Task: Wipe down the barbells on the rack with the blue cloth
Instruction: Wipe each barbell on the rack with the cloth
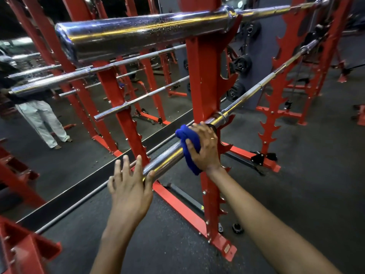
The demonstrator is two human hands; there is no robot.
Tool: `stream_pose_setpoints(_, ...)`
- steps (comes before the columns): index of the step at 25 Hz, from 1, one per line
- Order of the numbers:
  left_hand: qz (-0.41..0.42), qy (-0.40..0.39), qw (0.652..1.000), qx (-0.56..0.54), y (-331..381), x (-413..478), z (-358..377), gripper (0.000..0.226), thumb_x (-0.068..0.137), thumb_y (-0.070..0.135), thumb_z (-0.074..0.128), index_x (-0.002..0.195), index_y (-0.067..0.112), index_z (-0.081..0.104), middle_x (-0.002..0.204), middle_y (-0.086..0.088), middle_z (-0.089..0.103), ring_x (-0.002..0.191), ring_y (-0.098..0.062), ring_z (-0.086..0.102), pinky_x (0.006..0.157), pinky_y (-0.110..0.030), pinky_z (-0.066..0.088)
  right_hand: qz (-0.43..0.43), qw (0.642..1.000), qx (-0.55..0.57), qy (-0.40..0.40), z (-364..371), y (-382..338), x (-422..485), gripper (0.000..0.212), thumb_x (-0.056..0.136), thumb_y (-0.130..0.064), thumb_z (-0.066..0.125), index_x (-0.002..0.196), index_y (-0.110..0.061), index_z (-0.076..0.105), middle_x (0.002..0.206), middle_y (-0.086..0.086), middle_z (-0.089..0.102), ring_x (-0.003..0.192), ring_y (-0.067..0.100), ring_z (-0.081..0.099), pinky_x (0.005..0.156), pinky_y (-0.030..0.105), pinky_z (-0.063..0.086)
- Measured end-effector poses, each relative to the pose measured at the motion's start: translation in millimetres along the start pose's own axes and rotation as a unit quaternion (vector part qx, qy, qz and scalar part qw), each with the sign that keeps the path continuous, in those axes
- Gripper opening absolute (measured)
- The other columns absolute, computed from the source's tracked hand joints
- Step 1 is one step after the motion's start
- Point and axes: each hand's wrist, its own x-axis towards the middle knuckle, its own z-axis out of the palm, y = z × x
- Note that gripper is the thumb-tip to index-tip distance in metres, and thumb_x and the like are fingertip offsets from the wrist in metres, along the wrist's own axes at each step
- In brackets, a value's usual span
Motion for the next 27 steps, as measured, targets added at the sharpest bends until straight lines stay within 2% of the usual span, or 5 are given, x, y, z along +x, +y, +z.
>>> stream_pose_setpoints(2, 0.004, 0.005, 0.994, 0.109, 11, -1, -3, 0.068, 0.104, 0.054, 0.008, 0.162, 0.023, -0.004, 0.17, -0.005, -0.016, 0.155, -0.023, -0.021, 0.126, -0.047, -0.007, 0.072, 0.994, -0.079, -0.023, -8, 15, 27, 0.061, 0.102, -0.061, 0.036, 0.132, -0.017, 0.063, 0.139, 0.003, 0.062, 0.143, 0.024, 0.045, 0.121, 0.053, 0.03)
stream_pose_setpoints(7, 0.046, -0.012, 0.989, 0.139, 72, 24, 20, 0.073, 0.106, 0.053, 0.018, 0.161, 0.015, -0.013, 0.171, -0.01, -0.006, 0.158, -0.025, -0.008, 0.127, -0.043, 0.0, 0.138, 0.979, -0.138, -0.057, -28, 30, 77, 0.041, 0.103, -0.048, 0.044, 0.114, -0.015, 0.066, 0.118, 0.007, 0.069, 0.115, 0.03, 0.062, 0.105, 0.048, 0.043)
stream_pose_setpoints(13, 0.067, 0.018, 0.977, 0.201, 128, 79, 42, 0.075, 0.101, 0.063, 0.026, 0.16, 0.018, 0.018, 0.141, -0.008, 0.053, 0.124, -0.028, 0.054, 0.097, -0.04, 0.045, 0.021, 0.984, -0.141, -0.107, -52, 58, 82, 0.051, 0.106, -0.051, 0.031, 0.116, -0.013, 0.064, 0.116, 0.008, 0.068, 0.11, 0.031, 0.062, 0.093, 0.052, 0.046)
stream_pose_setpoints(19, 0.133, 0.061, 0.971, 0.189, 177, 139, 76, 0.068, 0.1, 0.065, 0.019, 0.142, 0.019, 0.045, 0.11, -0.007, 0.066, 0.098, -0.03, 0.066, 0.074, -0.04, 0.048, 0.081, 0.975, -0.175, -0.106, -94, 120, 143, 0.05, 0.107, -0.049, 0.037, 0.125, -0.008, 0.059, 0.123, 0.013, 0.064, 0.118, 0.036, 0.058, 0.101, 0.056, 0.041)
stream_pose_setpoints(27, 0.13, 0.147, 0.953, 0.233, 188, 145, 89, 0.077, 0.087, 0.081, 0.04, 0.13, 0.02, 0.06, 0.084, 0.002, 0.064, 0.072, -0.019, 0.066, 0.052, -0.029, 0.037, -0.026, 0.974, 0.009, -0.224, -70, 177, 141, 0.057, 0.101, -0.054, 0.039, 0.13, -0.009, 0.06, 0.123, 0.009, 0.066, 0.117, 0.03, 0.059, 0.103, 0.047, 0.038)
